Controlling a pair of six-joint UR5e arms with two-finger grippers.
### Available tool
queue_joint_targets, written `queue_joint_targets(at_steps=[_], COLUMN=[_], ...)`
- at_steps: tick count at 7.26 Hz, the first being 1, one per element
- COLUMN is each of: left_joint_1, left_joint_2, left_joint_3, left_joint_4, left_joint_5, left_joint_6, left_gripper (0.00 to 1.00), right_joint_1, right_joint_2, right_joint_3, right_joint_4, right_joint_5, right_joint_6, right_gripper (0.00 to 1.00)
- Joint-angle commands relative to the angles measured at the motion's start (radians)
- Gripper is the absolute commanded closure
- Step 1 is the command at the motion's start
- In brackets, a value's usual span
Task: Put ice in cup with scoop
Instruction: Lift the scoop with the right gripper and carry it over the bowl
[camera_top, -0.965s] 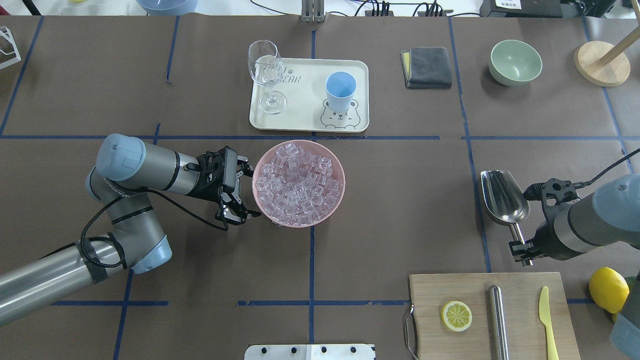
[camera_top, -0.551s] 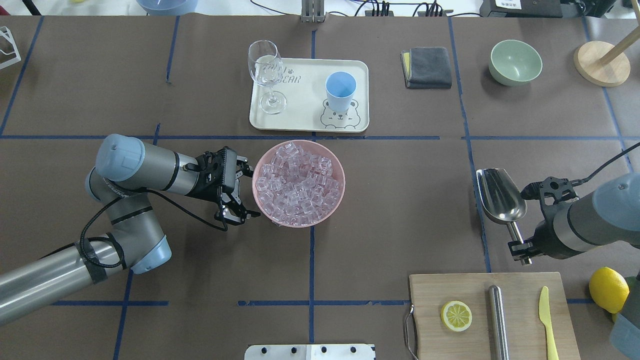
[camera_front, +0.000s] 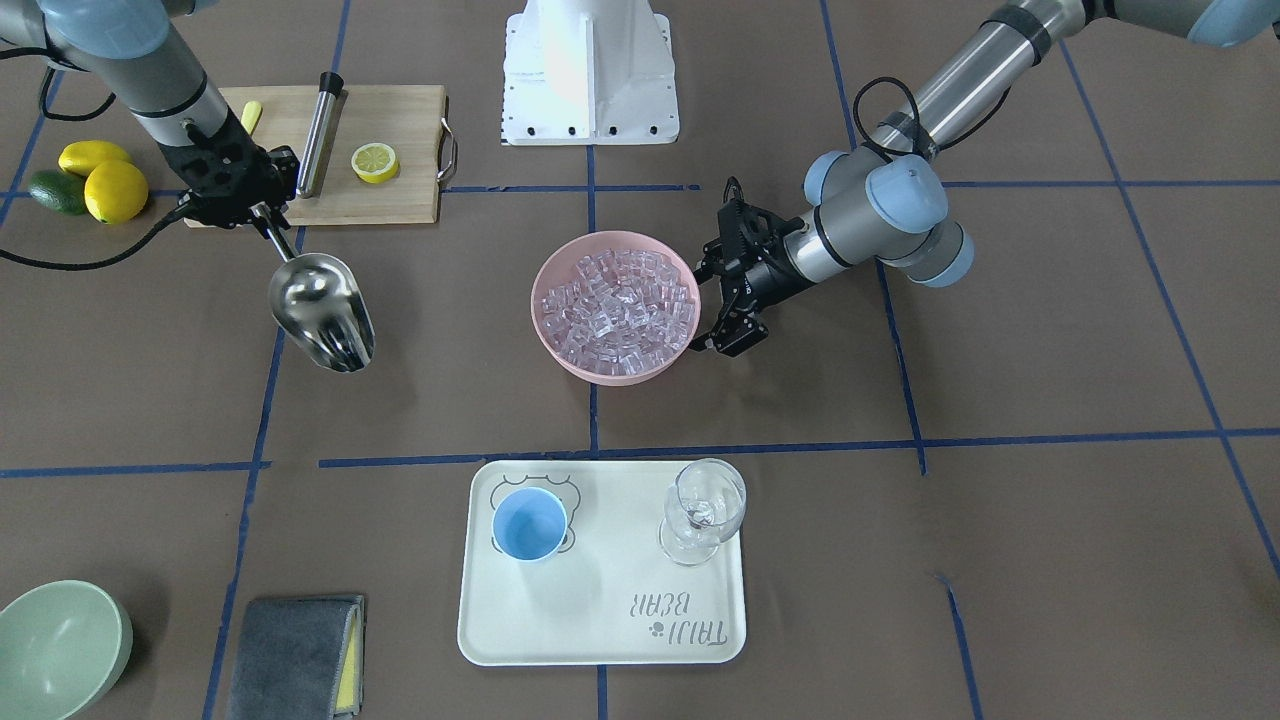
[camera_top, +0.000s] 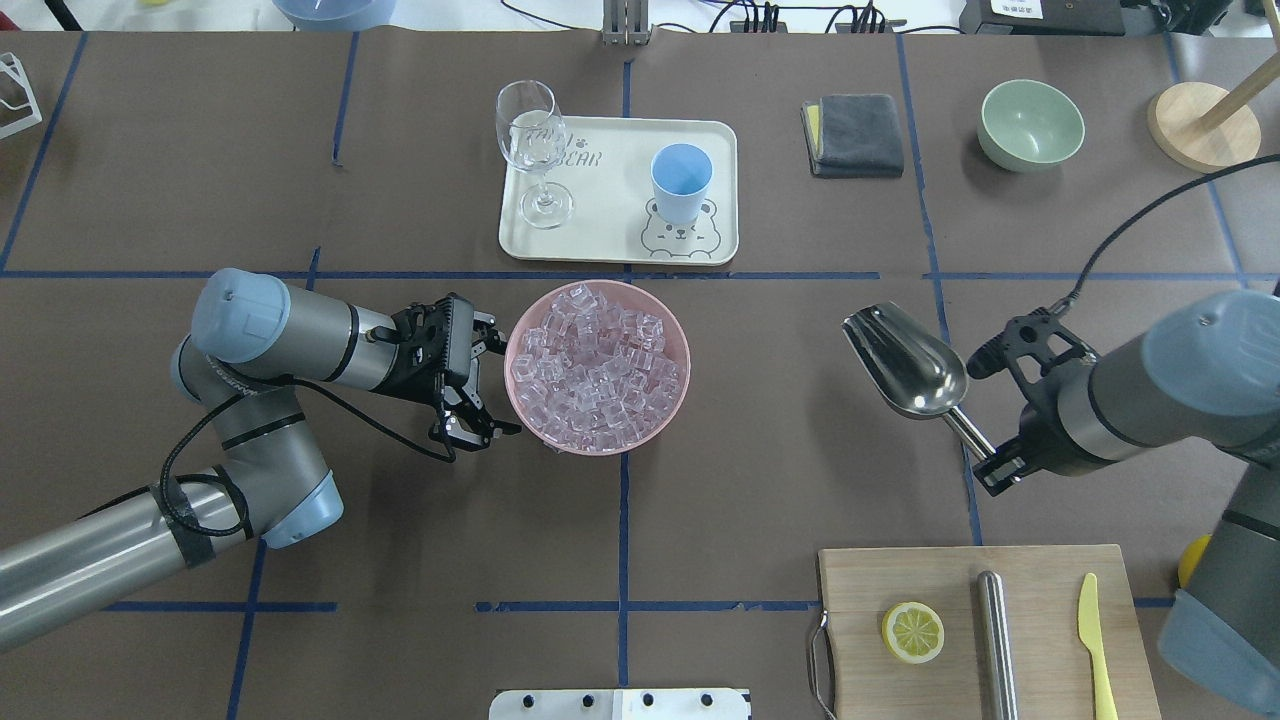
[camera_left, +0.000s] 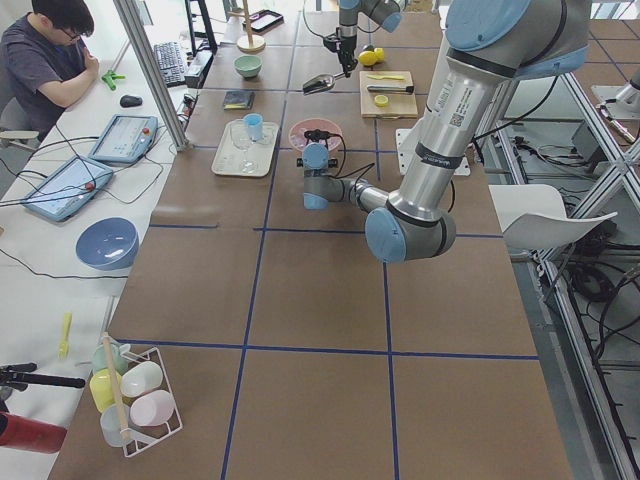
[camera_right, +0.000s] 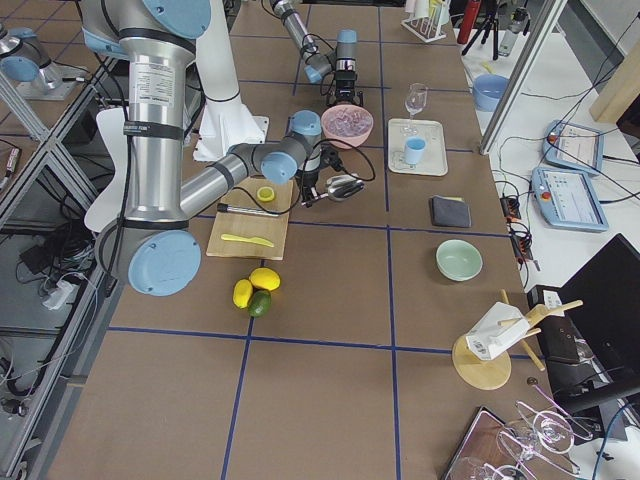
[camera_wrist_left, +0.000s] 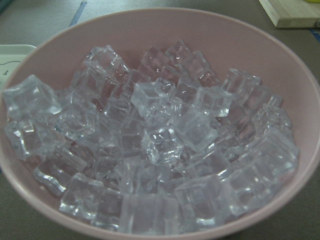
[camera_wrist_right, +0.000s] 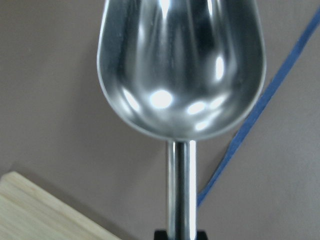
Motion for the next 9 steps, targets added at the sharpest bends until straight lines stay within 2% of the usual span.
queue_joint_targets(at_steps=[1,2,3,6,7,9], left_joint_1=[0.0,0.0,0.0,0.0,-0.002,-0.002], left_joint_2=[0.001,0.0,0.0,0.0,0.0,0.0], left_joint_3=[0.0,0.0,0.0,0.0,0.0,0.0], left_joint_4=[0.0,0.0,0.0,0.0,-0.002,0.0], left_joint_5=[0.0,0.0,0.0,0.0,0.0,0.0], left_joint_6=[0.0,0.0,0.0,0.0,0.0,0.0], left_gripper=[0.0,0.0,0.0,0.0,0.0,0.0], right_joint_1=[-0.012,-0.015,-0.02,-0.078,-0.095,-0.107], right_joint_2=[0.323,0.493,0.606,0.705,0.734,0.754], right_joint_3=[0.046,0.038,0.04,-0.022,-0.063,-0.081], right_joint_4=[-0.542,-0.777,-0.92,-0.94,-0.943,-0.997], right_joint_5=[-0.002,-0.002,-0.002,-0.022,-0.063,-0.067], right_joint_6=[-0.123,-0.123,-0.117,-0.135,-0.206,-0.313], right_gripper=[1.0,1.0,1.0,1.0,1.0,1.0])
